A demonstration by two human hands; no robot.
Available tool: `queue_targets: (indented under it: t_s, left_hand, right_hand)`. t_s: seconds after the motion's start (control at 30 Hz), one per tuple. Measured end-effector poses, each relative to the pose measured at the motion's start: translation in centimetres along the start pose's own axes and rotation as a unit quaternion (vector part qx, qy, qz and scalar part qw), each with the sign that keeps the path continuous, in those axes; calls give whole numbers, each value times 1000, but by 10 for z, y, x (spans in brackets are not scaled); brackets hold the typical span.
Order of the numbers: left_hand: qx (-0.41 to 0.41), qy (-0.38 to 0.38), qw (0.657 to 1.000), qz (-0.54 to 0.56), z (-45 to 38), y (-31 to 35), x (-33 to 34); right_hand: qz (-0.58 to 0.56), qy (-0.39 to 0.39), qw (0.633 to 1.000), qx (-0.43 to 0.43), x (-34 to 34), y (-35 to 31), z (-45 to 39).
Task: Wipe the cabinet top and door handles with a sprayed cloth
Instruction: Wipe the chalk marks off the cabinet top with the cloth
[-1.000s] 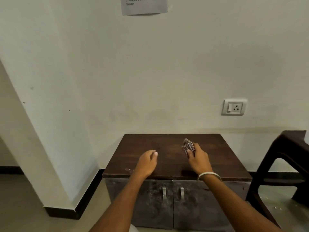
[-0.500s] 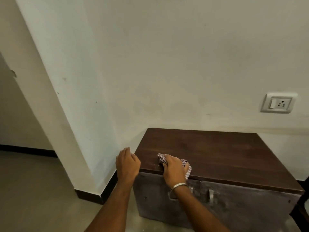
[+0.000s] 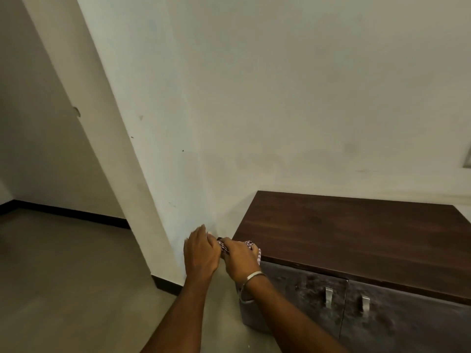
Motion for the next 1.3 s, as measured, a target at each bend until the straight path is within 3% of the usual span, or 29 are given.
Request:
queue_targets:
  t_s: [0.2,0.4,1.13,1.3]
  left_hand:
    - [1,7,1000,14,1,-12,-10]
    - [-6,7,1000,28,5,-12,-14]
    - [-31,-16,996,85,19,2,-10]
    - [-99,-30,970,221,25,14,-8]
  right_hand:
    - [5,-75,996,-41,4,-10,-4]
    - [-59,-123,990,-34,23,-14,-2]
    - [-216,-58,974,-16,-12,-1,25]
    - [-279,-32,960,3,-38,5,37]
Point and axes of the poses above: each hand's wrist, its own z-axis away from the middle knuckle, its own x-axis out of the palm, y = z × x, the point moved 4 cm from there along -z, towards the middle knuckle, and after that the axes turned 12 degrees about -y, right-handed, at the moved point
